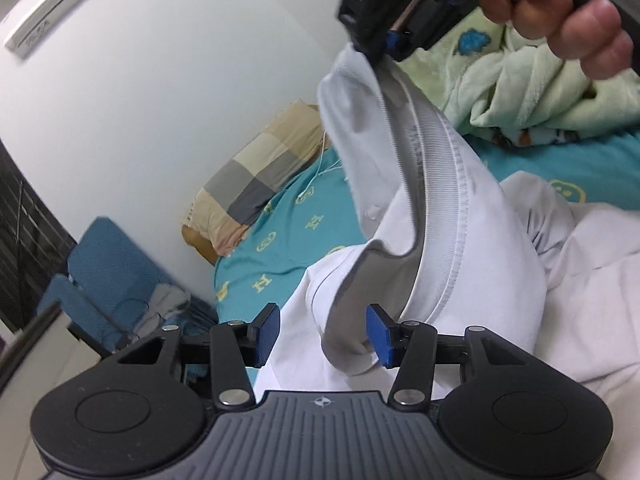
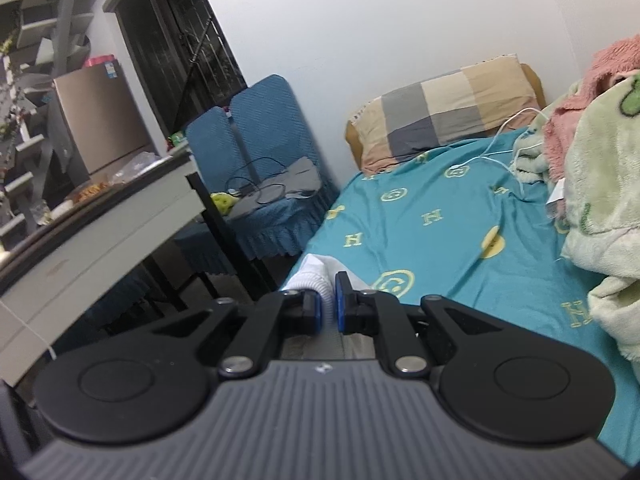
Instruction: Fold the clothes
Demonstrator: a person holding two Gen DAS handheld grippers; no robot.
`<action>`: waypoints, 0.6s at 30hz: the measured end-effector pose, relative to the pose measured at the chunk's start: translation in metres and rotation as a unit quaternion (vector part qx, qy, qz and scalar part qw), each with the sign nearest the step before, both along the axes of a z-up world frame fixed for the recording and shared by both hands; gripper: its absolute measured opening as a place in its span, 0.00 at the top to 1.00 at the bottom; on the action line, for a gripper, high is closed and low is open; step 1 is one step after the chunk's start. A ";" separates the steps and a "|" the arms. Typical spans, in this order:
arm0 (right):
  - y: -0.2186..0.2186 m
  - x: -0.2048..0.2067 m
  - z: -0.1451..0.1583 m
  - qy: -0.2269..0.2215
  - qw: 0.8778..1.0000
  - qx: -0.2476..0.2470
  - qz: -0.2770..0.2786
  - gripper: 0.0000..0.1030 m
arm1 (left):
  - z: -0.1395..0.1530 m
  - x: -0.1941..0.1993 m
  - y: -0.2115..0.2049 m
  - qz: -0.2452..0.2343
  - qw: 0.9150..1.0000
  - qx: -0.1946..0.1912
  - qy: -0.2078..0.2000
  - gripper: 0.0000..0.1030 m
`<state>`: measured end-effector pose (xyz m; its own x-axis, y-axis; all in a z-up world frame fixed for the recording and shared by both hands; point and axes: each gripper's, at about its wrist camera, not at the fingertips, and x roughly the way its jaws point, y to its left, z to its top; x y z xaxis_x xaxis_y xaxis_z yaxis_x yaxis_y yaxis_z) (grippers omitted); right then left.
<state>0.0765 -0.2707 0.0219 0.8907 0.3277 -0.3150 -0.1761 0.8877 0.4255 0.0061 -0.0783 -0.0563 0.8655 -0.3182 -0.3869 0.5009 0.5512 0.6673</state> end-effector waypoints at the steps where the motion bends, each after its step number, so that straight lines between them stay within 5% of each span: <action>1: 0.001 -0.001 0.001 -0.002 1.000 -0.001 0.004 0.90 | 0.000 -0.001 -0.003 -0.009 1.000 0.005 -0.010 0.44; 8: 0.005 -0.004 0.003 -0.005 1.000 -0.004 0.019 0.90 | -0.026 0.007 -0.042 -0.078 0.988 0.110 -0.080 0.44; 11: 0.002 -0.003 0.001 -0.002 1.000 -0.002 0.018 0.90 | -0.035 0.018 -0.045 -0.063 0.990 0.110 -0.061 0.85; 12: 0.001 -0.003 0.000 0.000 1.000 -0.005 0.016 0.90 | -0.033 0.021 -0.043 -0.053 0.993 0.095 -0.052 0.94; 15: -0.001 0.000 -0.002 0.007 1.000 -0.015 0.008 0.88 | -0.011 0.034 -0.025 -0.010 1.000 0.004 -0.029 0.97; 18: -0.002 0.002 -0.008 0.023 0.999 -0.021 -0.006 0.88 | 0.022 0.046 -0.001 0.036 0.992 -0.124 0.002 0.98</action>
<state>0.0789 -0.2728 0.0143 0.8791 0.3023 -0.3686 -0.1466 0.9072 0.3944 0.0525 -0.0788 -0.0340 0.8878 -0.3419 -0.3082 0.4572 0.7323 0.5047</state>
